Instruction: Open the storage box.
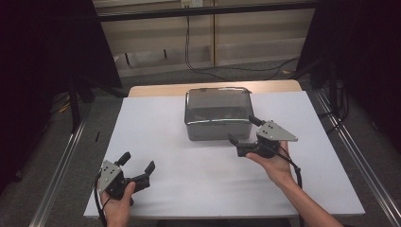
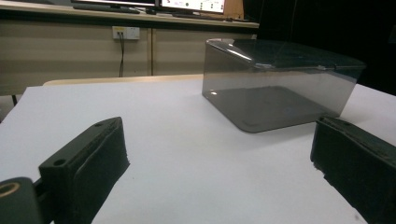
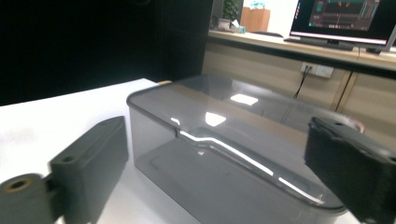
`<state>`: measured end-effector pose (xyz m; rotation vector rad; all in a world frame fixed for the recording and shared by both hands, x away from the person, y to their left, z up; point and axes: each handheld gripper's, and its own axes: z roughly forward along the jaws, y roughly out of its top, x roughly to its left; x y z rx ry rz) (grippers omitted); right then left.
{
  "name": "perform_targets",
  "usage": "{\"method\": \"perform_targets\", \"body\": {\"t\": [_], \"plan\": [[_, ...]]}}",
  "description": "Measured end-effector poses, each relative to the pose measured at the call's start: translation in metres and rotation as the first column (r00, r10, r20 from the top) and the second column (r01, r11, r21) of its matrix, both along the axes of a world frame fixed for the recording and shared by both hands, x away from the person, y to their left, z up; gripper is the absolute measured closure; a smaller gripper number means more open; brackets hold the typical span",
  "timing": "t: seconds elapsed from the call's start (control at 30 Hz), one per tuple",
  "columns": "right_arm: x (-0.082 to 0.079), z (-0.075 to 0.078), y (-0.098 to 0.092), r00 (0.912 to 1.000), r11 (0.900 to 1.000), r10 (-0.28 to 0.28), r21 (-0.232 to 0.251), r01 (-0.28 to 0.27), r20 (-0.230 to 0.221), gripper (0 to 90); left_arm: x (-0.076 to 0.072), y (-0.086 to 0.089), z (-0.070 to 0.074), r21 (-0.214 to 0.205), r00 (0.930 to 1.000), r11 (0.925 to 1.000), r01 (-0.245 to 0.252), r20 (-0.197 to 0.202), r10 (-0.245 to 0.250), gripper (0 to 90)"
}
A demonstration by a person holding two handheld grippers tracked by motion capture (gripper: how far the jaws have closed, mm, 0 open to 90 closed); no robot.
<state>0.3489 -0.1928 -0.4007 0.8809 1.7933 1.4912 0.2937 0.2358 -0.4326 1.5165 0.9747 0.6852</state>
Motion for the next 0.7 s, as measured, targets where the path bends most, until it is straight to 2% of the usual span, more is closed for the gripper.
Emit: {"method": "perform_targets", "body": {"t": [0.03, 0.07, 0.17, 0.27, 0.3, 0.33, 0.4, 0.5, 0.53, 0.57, 0.6, 0.7], "plan": [[0.002, -0.002, 0.002, 1.0000, 0.9997, 0.002, -0.023, -0.002, -0.008, 4.3, 0.000, 0.000, 0.000, -0.002, 1.0000, 1.0000, -0.001, -0.001, 0.001, 3.5], [0.005, -0.004, 0.005, 0.9998, 0.9973, -0.002, -0.073, 0.003, 0.018, 4.6, 0.001, 0.001, 0.000, 0.004, 1.0000, 1.0000, -0.001, -0.001, 0.001, 3.6], [0.007, -0.005, 0.006, 0.9995, 0.9950, -0.002, -0.099, 0.005, 0.033, 5.9, 0.001, 0.002, 0.000, 0.005, 1.0000, 1.0000, -0.003, 0.001, 0.003, 3.6], [0.010, -0.005, 0.009, 0.9972, 0.9821, -0.017, -0.186, 0.030, 0.073, 6.0, 0.000, 0.001, 0.000, 0.017, 1.0000, 0.9999, 0.000, 0.009, 0.000, 3.6], [0.011, -0.005, 0.009, 0.9967, 0.9800, -0.018, -0.196, 0.033, 0.079, 6.2, 0.000, 0.001, 0.001, 0.020, 0.9999, 0.9998, 0.001, 0.013, -0.002, 3.5], [0.012, -0.006, 0.011, 0.9952, 0.9736, -0.006, -0.227, 0.028, 0.097, 5.7, 0.000, 0.000, 0.001, 0.018, 0.9999, 0.9998, 0.003, 0.015, -0.003, 3.6], [0.013, -0.006, 0.012, 0.9941, 0.9696, -0.004, -0.243, 0.031, 0.108, 5.7, 0.000, 0.000, 0.001, 0.022, 0.9999, 0.9998, 0.002, 0.015, -0.002, 3.5], [0.015, -0.004, 0.015, 0.9902, 0.9541, -0.001, -0.296, 0.043, 0.140, 8.4, 0.000, 0.000, 0.000, 0.025, 0.9999, 0.9997, 0.003, 0.011, -0.003, 3.5], [0.016, -0.004, 0.017, 0.9886, 0.9418, -0.007, -0.331, 0.057, 0.151, 9.7, 0.000, 0.000, 0.001, 0.024, 0.9999, 0.9997, 0.003, 0.013, -0.004, 3.6], [0.016, -0.004, 0.017, 0.9886, 0.9418, -0.007, -0.331, 0.057, 0.151, 9.7, 0.000, 0.000, 0.001, 0.024, 0.9999, 0.9997, 0.003, 0.013, -0.004, 3.6], [0.017, -0.004, 0.017, 0.9872, 0.9363, -0.005, -0.346, 0.060, 0.159, 10.4, 0.000, 0.000, 0.001, 0.023, 0.9999, 0.9997, 0.004, 0.013, -0.004, 3.6], [0.019, -0.003, 0.019, 0.9808, 0.9104, 0.000, -0.406, 0.081, 0.195, 13.1, 0.001, 0.001, 0.000, 0.025, 1.0000, 0.9997, 0.003, 0.009, -0.003, 3.6]]}}
